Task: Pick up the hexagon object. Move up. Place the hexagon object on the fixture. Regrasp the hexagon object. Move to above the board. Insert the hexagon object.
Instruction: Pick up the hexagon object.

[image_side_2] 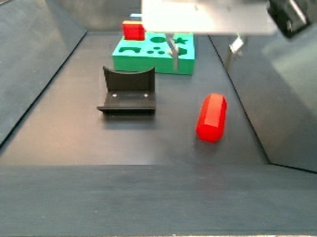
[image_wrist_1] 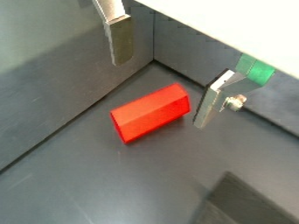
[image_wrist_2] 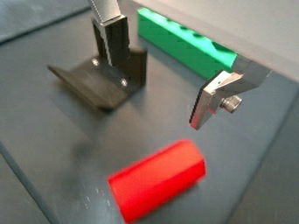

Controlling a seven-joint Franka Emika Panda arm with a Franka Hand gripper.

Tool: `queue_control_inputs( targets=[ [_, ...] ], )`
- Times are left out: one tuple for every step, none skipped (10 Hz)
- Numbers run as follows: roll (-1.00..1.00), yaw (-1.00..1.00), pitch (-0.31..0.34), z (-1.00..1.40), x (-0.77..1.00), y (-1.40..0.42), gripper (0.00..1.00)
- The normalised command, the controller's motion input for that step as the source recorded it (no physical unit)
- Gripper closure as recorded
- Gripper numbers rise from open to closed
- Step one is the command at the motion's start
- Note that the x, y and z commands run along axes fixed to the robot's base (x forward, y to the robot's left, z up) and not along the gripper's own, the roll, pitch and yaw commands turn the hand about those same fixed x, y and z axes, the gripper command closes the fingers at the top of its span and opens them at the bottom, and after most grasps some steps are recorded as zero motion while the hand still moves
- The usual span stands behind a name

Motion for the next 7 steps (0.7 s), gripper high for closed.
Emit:
queue_control_inputs(
  targets=[
    [0.02, -0.33, -0.039, -0.59, -0.29, 0.19, 0.00],
    [0.00, -0.37, -0.104, -0.59, -0.21, 0.14, 0.00],
    [0.00, -0.39, -0.123, -0.59, -0.19, 0.15, 0.00],
    [0.00, -0.40, -0.190, -0.58, -0.13, 0.04, 0.00],
    [0.00, -0.37, -0.196, -0.61, -0.12, 0.05, 0.00],
    [0.01, -0.35, -0.193, -0.65, -0.08, 0.06, 0.00],
    [0.01, -0.34, -0.187, -0.64, -0.06, 0.06, 0.00]
  ],
)
